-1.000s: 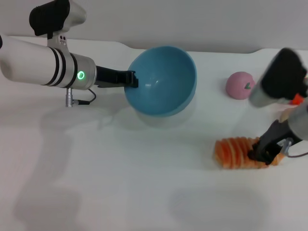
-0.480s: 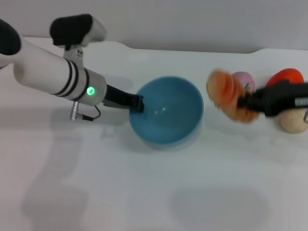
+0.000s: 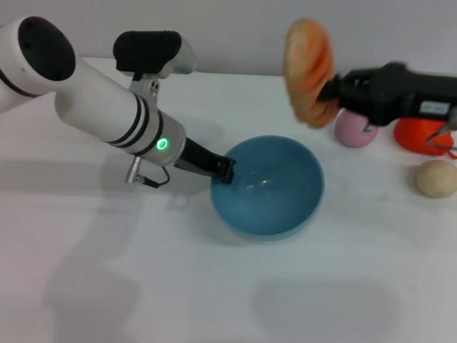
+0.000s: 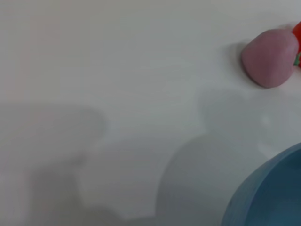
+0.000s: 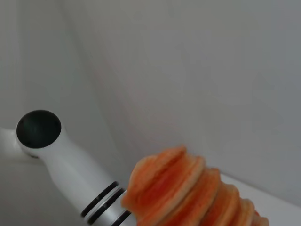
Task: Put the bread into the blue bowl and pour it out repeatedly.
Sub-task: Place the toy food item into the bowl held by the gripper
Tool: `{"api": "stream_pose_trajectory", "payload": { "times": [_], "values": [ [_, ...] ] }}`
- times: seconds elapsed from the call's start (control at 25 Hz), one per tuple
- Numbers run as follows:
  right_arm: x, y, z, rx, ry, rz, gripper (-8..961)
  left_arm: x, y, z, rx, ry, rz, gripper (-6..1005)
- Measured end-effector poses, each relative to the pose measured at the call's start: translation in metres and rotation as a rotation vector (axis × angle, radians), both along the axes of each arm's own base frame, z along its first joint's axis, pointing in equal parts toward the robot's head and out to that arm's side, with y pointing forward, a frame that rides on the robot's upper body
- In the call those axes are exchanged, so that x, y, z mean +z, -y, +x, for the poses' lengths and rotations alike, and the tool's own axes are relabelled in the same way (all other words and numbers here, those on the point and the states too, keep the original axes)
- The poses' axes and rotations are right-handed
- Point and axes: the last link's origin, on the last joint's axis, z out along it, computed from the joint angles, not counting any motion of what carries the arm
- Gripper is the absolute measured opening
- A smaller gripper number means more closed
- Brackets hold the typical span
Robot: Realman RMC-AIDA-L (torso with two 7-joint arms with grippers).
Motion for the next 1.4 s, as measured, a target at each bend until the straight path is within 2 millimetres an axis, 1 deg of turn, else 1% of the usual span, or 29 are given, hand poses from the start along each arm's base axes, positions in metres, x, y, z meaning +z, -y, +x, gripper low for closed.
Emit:
{"api": "stream_pose_trajectory", "payload": {
  "times": [0.08,0.24,0.32,0.48,0.56,0.8,1.08,1.16,1.32,1.4],
  "values": [
    [-0.010,0.000,0.003,-0.012,-0.006,-0.033,91,-0.001,-0.001,0.003,-0.006,0.000,-0.003,2],
    [-0.025,0.003,0.009,-0.033,-0.013,-0.073,89,-0.001,-0.005,0.010,-0.029,-0.004,-0.001,2],
    [-0.027,0.004,0.010,-0.033,-0.011,-0.079,89,-0.001,-0.005,0.010,-0.032,-0.006,0.001,2],
    [-0.037,0.009,0.017,-0.037,-0.015,-0.095,89,0.001,-0.007,0.012,-0.042,-0.006,0.008,3],
    [-0.042,0.009,0.022,-0.058,-0.012,-0.091,88,0.001,-0.008,0.013,-0.049,-0.007,0.007,3],
    [-0.046,0.005,0.029,-0.106,0.002,-0.069,88,0.001,-0.008,0.013,-0.051,-0.008,0.006,3],
    [-0.046,0.007,0.029,-0.099,0.000,-0.083,105,0.002,-0.009,0.013,-0.055,-0.010,0.014,2],
    [-0.045,0.009,0.029,-0.098,-0.006,-0.090,350,0.002,-0.010,0.013,-0.059,-0.011,0.020,2],
    [-0.041,0.012,0.031,-0.113,-0.029,-0.102,428,0.004,-0.013,0.013,-0.066,-0.014,0.037,2],
    [-0.035,0.012,0.035,-0.133,-0.047,-0.082,467,0.004,-0.014,0.013,-0.068,-0.016,0.041,2]
  ]
}}
